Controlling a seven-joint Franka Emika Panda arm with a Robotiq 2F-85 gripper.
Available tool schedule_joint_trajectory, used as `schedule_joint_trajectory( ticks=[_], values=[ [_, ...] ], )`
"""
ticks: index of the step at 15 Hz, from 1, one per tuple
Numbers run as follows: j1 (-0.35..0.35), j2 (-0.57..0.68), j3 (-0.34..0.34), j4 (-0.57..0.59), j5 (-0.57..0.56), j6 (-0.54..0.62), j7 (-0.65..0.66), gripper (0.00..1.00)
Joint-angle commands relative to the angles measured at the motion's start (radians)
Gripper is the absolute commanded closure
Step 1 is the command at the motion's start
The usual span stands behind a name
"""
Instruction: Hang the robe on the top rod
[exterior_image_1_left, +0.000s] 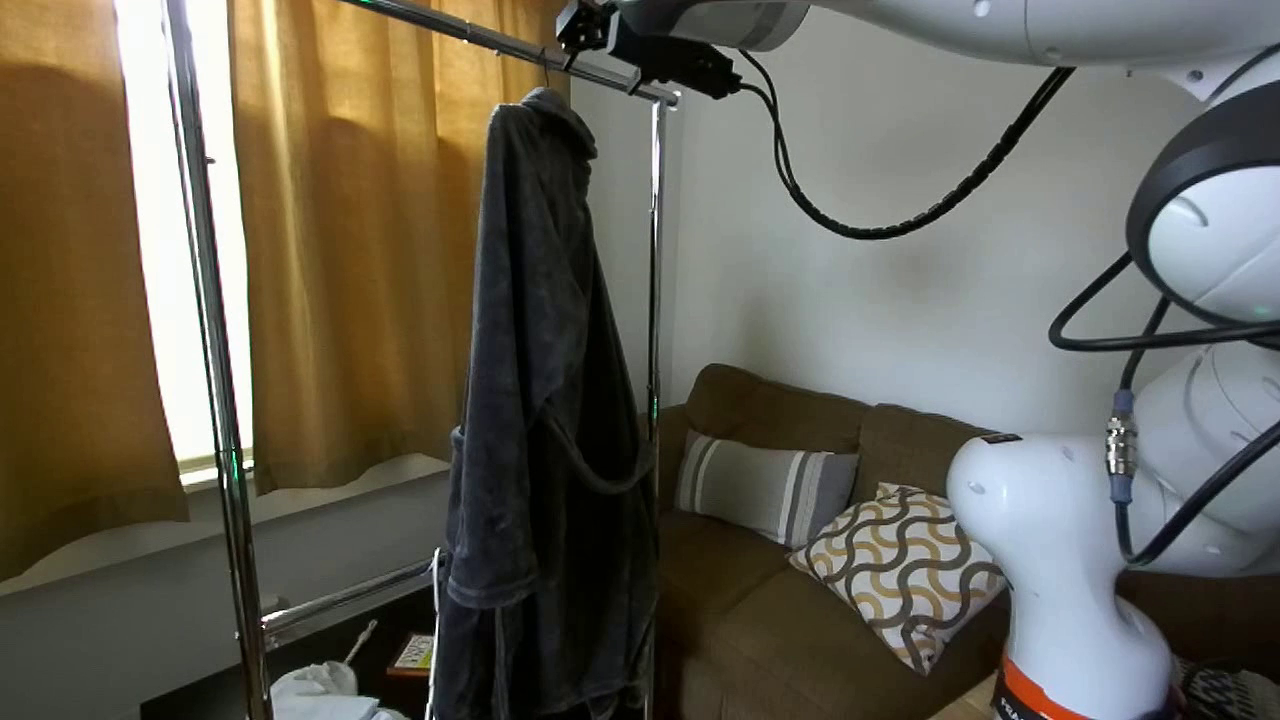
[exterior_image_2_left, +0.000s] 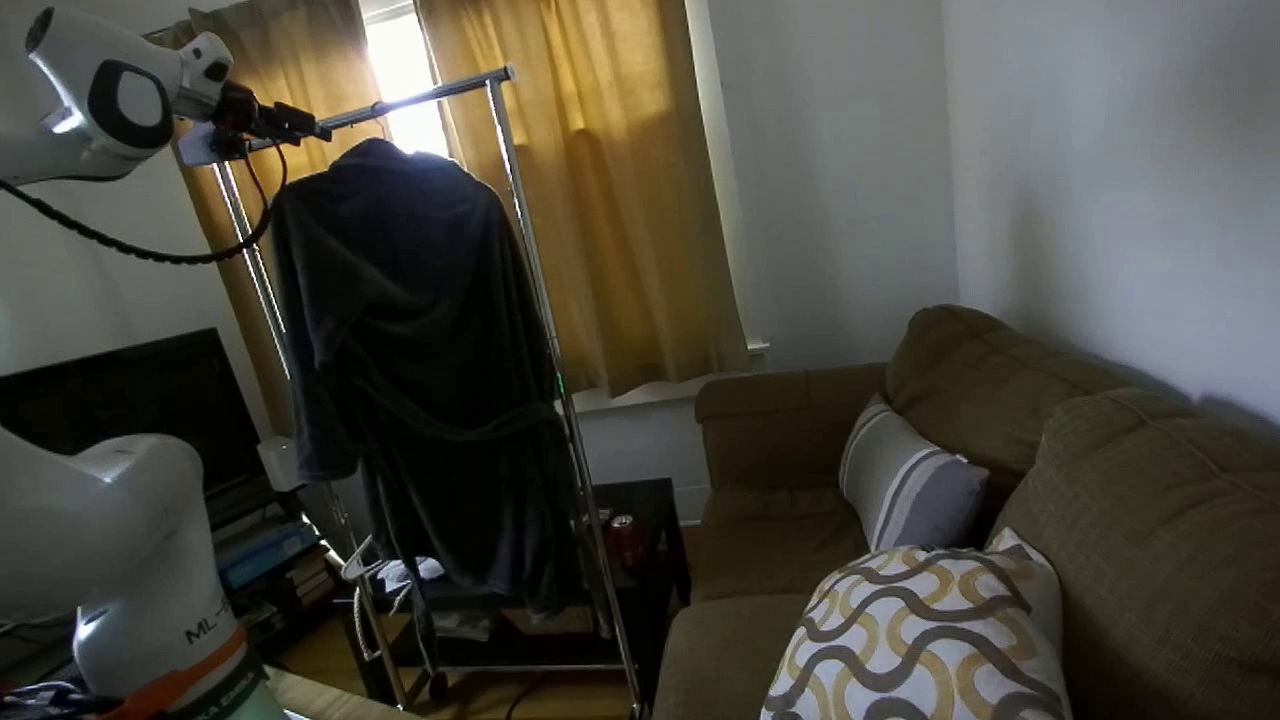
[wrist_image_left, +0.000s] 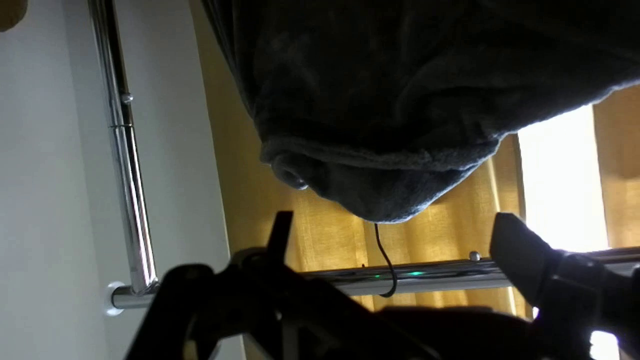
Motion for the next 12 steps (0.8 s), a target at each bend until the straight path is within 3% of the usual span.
schedule_joint_trajectory(
  ticks=[1, 6, 11, 12],
  values=[
    [-0.003, 0.012, -0.037, 0.006, 0.193, -0.099, -0.230, 0.00],
    [-0.015, 0.039, -0.114, 0.016, 0.379, -0.289, -0.530, 0.00],
    [-0.016, 0.059, -0.179, 0.001, 0.428, -0.400, -0.687, 0.00],
    [-0.020, 0.038, -0.155, 0.021, 0.386, -0.364, -0.621, 0.00]
  ],
)
